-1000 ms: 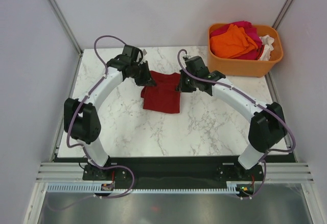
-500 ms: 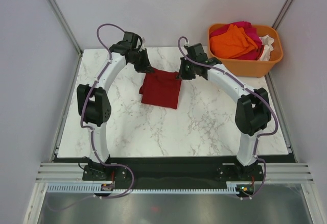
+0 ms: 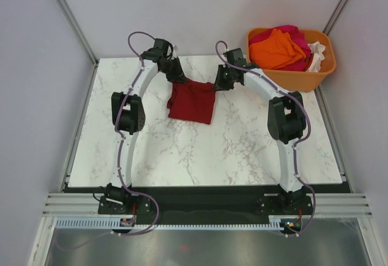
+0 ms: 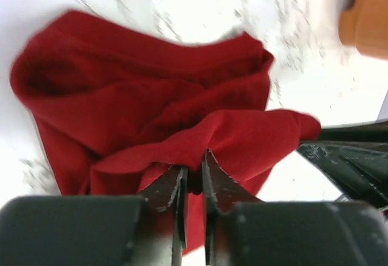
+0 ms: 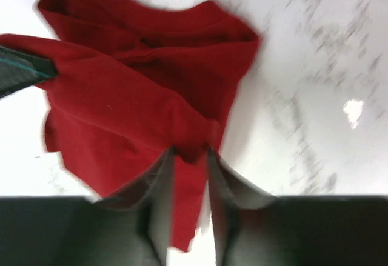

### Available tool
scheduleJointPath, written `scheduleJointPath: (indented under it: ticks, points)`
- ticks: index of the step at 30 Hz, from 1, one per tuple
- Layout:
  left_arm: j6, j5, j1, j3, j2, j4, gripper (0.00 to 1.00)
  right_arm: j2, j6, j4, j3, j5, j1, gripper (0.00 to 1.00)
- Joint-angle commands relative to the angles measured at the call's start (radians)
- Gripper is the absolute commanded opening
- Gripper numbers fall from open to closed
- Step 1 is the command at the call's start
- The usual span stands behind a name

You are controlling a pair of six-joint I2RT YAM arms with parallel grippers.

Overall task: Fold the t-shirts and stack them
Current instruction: Fold the tshirt

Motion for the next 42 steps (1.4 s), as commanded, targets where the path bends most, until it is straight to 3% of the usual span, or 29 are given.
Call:
scheduleJointPath:
  ticks: [1,2,3,4,5,10,13,16,22,25,28,31,35,39,42]
  points:
    - [-0.026,0.043,0.054,0.103,0.069,0.045,0.18,0.102,-0.004,-0.004,0.117,-0.034,-0.054,0.41]
    - [-0.034,0.045,0.074,0.111,0.08,0.055,0.32,0.122,-0.004,-0.015,0.178,-0.023,-0.062,0.69]
    - [-0.054,0.062,0.084,0.129,0.097,0.067,0.75,0.139,-0.003,-0.023,0.201,-0.026,-0.078,0.81]
    - [-0.06,0.072,0.093,0.134,0.098,0.094,0.99,0.165,-0.006,-0.021,0.224,-0.023,-0.088,0.92]
    - [-0.063,0.054,0.108,0.139,0.095,0.104,1.0,0.176,-0.008,-0.021,0.282,-0.021,-0.098,0.98]
    - [-0.106,-0.055,0.16,0.091,-0.033,0.11,1.0,0.141,-0.03,-0.015,0.37,-0.067,-0.141,0.98]
    - [-0.068,-0.089,0.162,0.028,-0.136,0.118,1.0,0.043,-0.035,0.037,0.28,-0.099,-0.14,0.98]
    - [0.006,-0.084,0.136,-0.039,-0.203,0.124,1.0,-0.04,0.003,0.155,0.081,-0.191,-0.125,0.94]
    - [0.079,-0.112,0.124,-0.312,-0.242,0.137,1.0,-0.052,-0.014,0.183,0.001,-0.238,-0.034,0.92]
    - [0.093,-0.061,0.124,-0.421,-0.219,0.209,1.0,-0.023,-0.009,0.183,0.002,-0.23,-0.009,0.84]
    - [0.087,0.031,0.119,-0.48,-0.204,0.304,1.0,0.02,0.003,0.186,0.031,-0.225,-0.008,0.56]
    - [0.083,0.085,0.111,-0.467,-0.191,0.34,1.0,0.09,-0.003,0.18,0.106,-0.222,-0.011,0.4]
    - [0.081,0.121,0.104,-0.417,-0.181,0.363,0.98,0.181,-0.008,0.143,0.207,-0.227,-0.019,0.35]
    - [0.092,0.128,0.099,-0.397,-0.179,0.366,0.92,0.198,-0.024,0.14,0.2,-0.196,-0.023,0.36]
    - [0.106,0.112,0.085,-0.397,-0.184,0.384,0.8,0.187,-0.043,0.141,0.177,-0.176,-0.023,0.37]
